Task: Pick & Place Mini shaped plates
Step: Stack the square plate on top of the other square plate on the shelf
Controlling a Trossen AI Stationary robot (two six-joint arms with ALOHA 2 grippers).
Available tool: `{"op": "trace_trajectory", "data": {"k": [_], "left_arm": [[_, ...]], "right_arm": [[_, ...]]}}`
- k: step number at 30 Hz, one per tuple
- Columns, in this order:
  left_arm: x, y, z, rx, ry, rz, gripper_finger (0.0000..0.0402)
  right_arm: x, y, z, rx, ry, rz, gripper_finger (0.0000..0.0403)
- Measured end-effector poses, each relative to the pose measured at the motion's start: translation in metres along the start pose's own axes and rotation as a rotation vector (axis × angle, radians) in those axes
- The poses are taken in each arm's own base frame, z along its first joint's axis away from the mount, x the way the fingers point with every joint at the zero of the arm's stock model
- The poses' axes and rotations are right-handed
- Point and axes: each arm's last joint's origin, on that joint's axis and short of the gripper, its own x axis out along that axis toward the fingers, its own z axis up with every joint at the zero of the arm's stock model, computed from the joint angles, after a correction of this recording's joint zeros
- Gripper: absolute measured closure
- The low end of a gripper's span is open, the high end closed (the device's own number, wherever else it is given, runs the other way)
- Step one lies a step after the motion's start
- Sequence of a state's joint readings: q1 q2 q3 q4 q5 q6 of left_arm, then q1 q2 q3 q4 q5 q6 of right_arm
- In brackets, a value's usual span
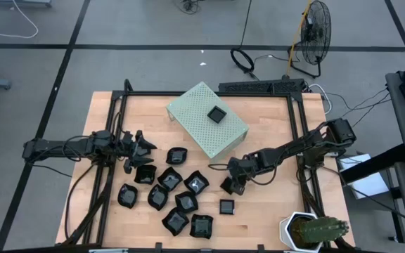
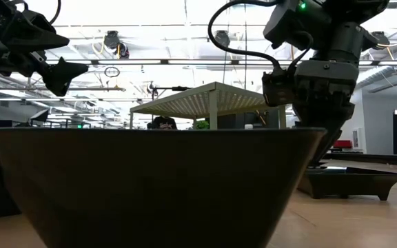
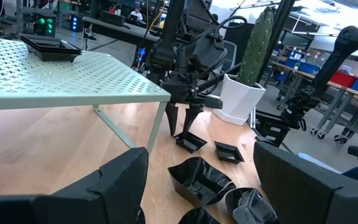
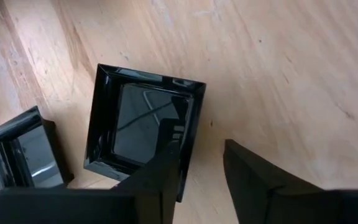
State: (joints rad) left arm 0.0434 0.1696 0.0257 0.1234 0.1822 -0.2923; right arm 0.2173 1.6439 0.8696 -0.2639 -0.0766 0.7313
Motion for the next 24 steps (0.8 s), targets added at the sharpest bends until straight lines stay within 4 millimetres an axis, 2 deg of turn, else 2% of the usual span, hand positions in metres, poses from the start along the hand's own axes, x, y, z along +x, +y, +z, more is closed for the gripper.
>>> {"op": "trace_trajectory", "data": {"k": [11,17,24], "left_arm": [[0.0,0.0,0.0,0.0,0.0,0.0,0.0105],[0.0,0.0,0.0,0.0,0.0,0.0,0.0105],[0.0,0.0,0.0,0.0,0.0,0.0,0.0105]], "right_arm": [[0.0,0.001,0.0,-0.046,0.013,0.021,0.0393],[-0.008,0.004,0.0,-0.064,0.029,0.086,0.0394],[-0.037,0.01,0.004,-0.094,-0.056,0.155,0.04]]}}
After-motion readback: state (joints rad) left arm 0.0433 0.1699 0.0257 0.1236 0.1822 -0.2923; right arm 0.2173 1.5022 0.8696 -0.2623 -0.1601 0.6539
